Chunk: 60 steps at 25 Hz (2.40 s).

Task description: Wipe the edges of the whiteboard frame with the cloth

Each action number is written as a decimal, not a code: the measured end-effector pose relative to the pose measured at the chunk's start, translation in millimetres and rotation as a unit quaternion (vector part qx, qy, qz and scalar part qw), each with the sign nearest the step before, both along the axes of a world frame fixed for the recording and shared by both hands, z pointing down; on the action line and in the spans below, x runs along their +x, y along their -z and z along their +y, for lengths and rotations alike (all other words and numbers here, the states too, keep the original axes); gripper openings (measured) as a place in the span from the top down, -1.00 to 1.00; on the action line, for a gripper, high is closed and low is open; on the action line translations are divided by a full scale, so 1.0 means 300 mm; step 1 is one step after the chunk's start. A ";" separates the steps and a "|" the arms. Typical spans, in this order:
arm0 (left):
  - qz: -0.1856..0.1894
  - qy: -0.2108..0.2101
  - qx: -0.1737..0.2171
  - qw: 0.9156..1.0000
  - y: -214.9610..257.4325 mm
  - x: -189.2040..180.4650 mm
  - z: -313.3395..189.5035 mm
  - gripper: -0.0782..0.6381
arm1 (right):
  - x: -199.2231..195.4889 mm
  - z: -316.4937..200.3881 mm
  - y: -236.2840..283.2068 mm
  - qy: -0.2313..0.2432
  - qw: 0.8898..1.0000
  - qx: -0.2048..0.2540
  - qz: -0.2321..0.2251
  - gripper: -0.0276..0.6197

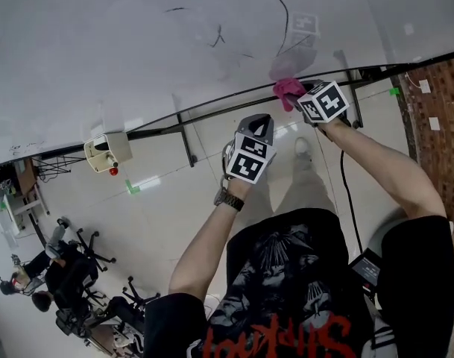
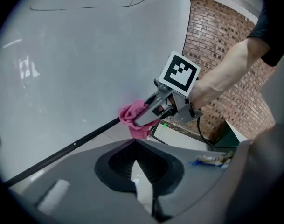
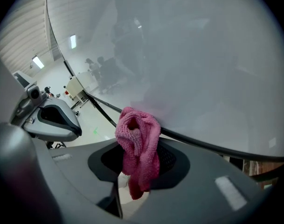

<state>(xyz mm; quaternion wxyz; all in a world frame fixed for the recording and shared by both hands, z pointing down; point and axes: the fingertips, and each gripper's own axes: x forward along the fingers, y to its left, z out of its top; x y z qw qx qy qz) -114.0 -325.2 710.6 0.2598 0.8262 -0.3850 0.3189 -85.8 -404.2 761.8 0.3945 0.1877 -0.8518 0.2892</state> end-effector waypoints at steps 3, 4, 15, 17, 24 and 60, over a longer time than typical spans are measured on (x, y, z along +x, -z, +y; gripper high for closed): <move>-0.006 -0.009 0.002 1.000 -0.002 0.076 -0.026 0.79 | 0.092 -0.035 0.000 0.013 1.000 0.019 -0.005 0.55; -0.006 -0.013 0.003 1.000 -0.005 0.103 -0.031 0.79 | 0.123 -0.045 0.006 0.019 0.999 0.027 -0.005 0.55; 0.007 -0.017 -0.014 1.000 -0.020 0.332 -0.098 0.79 | 0.385 -0.136 0.076 0.058 0.997 0.042 -0.008 0.55; 0.007 -0.015 -0.012 1.000 -0.019 0.350 -0.124 0.79 | 0.409 -0.152 0.081 0.058 0.997 0.039 -0.013 0.55; 0.004 -0.015 -0.010 1.000 0.013 0.485 -0.205 0.79 | 0.554 -0.211 0.095 0.052 0.998 0.036 -0.023 0.55; -0.030 -0.126 -0.016 0.991 0.016 1.069 -0.378 0.79 | 1.382 -0.516 0.078 -0.107 0.990 0.091 -0.001 0.55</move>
